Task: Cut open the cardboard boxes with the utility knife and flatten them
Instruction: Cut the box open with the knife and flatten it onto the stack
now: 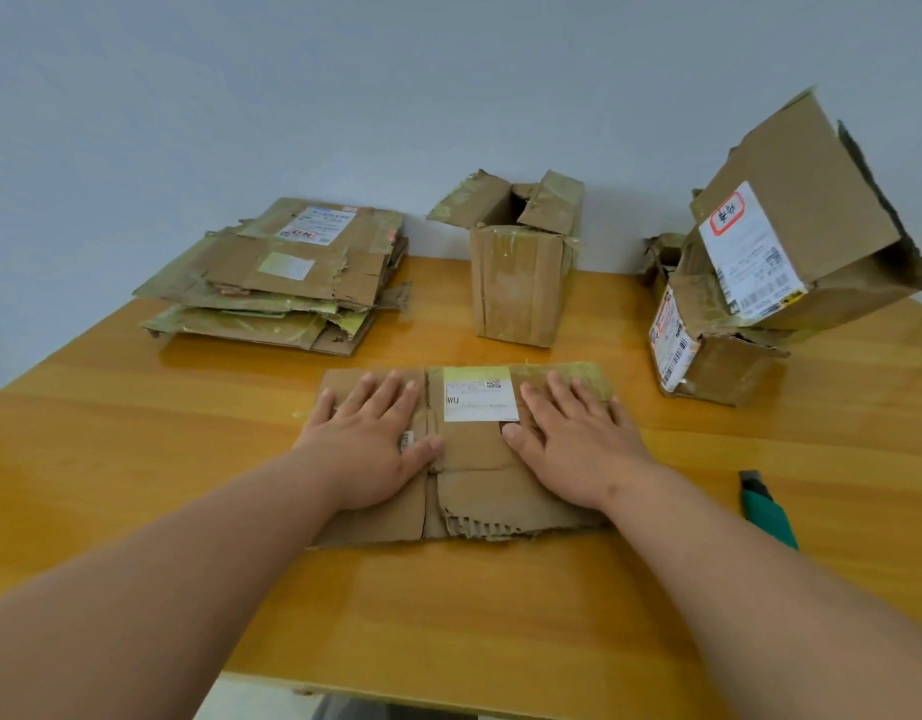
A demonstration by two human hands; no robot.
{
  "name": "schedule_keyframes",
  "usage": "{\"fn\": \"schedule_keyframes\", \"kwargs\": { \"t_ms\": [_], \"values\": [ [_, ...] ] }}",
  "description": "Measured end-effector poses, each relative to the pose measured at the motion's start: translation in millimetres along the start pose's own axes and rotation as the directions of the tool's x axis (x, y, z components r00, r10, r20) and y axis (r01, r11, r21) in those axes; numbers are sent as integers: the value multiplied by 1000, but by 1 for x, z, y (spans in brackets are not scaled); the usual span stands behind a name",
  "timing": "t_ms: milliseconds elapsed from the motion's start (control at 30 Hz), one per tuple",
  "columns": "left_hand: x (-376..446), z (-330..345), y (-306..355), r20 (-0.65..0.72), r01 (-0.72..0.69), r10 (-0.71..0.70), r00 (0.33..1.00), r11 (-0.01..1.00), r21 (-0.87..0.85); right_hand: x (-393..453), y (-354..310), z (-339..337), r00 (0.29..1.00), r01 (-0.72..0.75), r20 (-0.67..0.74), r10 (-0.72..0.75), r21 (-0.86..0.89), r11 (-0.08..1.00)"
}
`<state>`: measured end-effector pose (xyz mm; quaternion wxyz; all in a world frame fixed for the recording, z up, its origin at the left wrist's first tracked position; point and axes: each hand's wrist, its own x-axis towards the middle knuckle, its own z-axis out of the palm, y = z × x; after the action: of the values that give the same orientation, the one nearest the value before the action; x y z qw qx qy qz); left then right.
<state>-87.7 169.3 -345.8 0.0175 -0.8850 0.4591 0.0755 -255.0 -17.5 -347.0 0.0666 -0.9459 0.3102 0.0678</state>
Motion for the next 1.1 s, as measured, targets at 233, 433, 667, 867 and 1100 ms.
{"fn": "schedule_keyframes", "kwargs": {
  "t_ms": [233,433,667,867,1100],
  "values": [
    [-9,2,2,-53,52,-52,997,999,-2,-7,4,2,999,-33,-6,33,33,999],
    [-25,-10,16,-90,3,-7,996,999,-45,-20,-9,-14,997,-79,7,79,-6,997],
    [-42,-29,19,238,-213,221,946,975,-58,-38,-10,-27,988,-122,-117,103,-171,978],
    [-53,-27,22,286,-262,248,926,965,10,-50,-11,-18,991,-133,-4,133,-19,991],
    [-65,-27,22,169,-113,116,979,993,-24,-70,10,-45,943,-319,198,267,320,892]
  ]
}}
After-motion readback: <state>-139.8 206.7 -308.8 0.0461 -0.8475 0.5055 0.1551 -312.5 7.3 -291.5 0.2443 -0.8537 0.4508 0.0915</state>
